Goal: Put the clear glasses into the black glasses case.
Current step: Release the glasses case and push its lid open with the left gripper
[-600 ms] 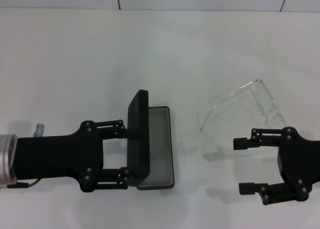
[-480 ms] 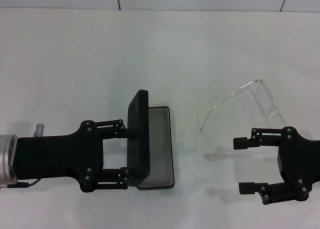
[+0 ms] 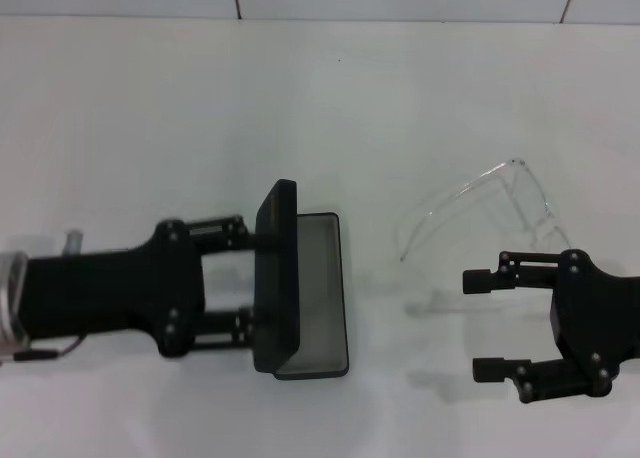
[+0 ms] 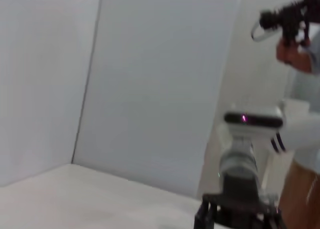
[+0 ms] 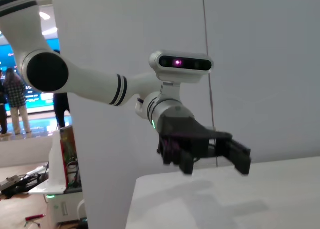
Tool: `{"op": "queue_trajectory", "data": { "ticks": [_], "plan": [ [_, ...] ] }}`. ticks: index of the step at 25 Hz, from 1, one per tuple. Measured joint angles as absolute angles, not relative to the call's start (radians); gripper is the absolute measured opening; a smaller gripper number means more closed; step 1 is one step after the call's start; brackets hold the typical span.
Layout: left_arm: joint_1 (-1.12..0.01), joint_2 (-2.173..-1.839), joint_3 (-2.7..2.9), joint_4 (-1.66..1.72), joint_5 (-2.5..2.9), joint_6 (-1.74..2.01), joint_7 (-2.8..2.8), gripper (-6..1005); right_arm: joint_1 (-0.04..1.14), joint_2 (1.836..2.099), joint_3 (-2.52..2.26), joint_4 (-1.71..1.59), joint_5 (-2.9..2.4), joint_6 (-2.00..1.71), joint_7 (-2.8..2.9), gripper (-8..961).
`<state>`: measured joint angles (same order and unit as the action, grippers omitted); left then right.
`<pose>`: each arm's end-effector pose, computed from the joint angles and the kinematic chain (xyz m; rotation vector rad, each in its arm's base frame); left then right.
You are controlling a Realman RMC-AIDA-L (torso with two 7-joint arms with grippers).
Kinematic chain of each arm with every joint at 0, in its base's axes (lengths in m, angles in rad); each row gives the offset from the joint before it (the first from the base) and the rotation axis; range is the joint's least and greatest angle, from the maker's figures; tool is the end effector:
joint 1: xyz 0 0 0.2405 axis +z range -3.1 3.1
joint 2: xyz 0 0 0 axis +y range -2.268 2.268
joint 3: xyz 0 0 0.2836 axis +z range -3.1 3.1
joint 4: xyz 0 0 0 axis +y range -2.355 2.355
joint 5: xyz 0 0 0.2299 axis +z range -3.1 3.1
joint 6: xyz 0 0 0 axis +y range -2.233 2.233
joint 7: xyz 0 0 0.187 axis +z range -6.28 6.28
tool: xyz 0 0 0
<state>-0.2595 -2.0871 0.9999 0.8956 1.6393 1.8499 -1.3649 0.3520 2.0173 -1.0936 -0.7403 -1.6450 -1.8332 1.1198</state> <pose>-0.2488 0.2809 -0.0287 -2.8644 -0.3862 -1.0564 0.2543 0.2879 -0.0414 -2.9625 0.0879 0.9759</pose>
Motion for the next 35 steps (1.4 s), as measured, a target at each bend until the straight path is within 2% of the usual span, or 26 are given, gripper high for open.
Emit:
{"op": "queue_trajectory", "data": {
  "ticks": [10, 16, 22, 26, 35],
  "plan": [
    [-0.318, -2.084, 0.987, 1.381, 1.750, 1.743, -2.180, 721, 0.338, 2.014, -1.065, -0.712, -1.616, -1.822, 1.120, 755],
    [-0.455, -2.086, 1.208, 1.715, 2.254, 1.717, -2.661, 712, 0.335, 2.010, -0.992, -0.665, -1.616, -1.821, 1.099, 754],
    [-0.587, -2.084, 1.323, 1.664, 2.412, 1.770, -2.892, 702, 0.325, 2.009, -0.948, -0.652, -1.616, -1.822, 1.068, 754],
    [-0.676, -2.088, 1.373, 1.468, 2.447, 1.772, -2.927, 696, 0.309, 2.008, -0.909, -0.650, -1.617, -1.829, 1.063, 754],
    [-0.719, -2.090, 1.401, 1.327, 2.458, 1.687, -2.954, 682, 0.288, 2.006, -0.897, -0.645, -1.617, -1.835, 1.022, 754]
  ]
}}
